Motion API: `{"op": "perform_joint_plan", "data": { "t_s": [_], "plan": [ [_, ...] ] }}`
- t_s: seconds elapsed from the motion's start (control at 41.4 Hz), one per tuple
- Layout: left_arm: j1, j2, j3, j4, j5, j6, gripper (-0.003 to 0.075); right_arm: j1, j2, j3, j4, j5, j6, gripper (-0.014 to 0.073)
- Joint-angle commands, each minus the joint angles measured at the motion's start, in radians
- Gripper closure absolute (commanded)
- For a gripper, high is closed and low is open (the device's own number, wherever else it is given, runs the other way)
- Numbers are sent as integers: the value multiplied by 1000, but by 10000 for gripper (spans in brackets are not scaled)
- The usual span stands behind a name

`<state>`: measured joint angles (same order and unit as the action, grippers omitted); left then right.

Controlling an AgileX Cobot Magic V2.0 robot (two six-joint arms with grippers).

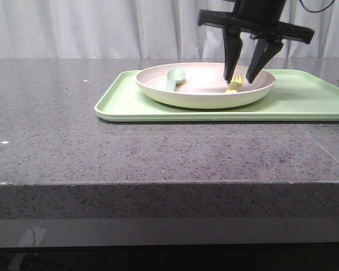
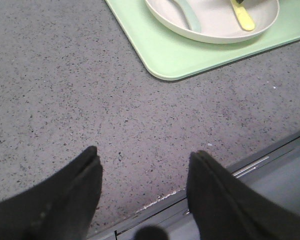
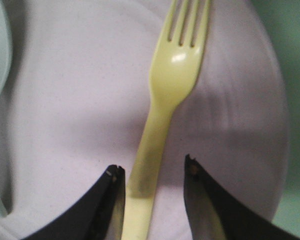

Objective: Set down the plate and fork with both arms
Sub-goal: 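Close the right gripper on the yellow fork handle and lift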

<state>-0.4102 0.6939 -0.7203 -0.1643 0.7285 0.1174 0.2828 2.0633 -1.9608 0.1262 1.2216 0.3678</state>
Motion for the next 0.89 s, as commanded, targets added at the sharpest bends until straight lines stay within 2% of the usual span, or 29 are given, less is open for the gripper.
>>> {"op": "perform_joint_plan", "data": {
  "t_s": [0.0,0.363,0.87],
  "plan": [
    [-4,-2,-26,-20,-70,-4,334,-6,-57,-30,17,-58,4,280],
    [-4,-2,-26,-20,-70,-4,334,-6,-29,-30,19,-112,5,280],
    [-4,-2,-26,-20,-70,-4,334,-6,-3,-30,-12,-59,4,284]
  ]
}}
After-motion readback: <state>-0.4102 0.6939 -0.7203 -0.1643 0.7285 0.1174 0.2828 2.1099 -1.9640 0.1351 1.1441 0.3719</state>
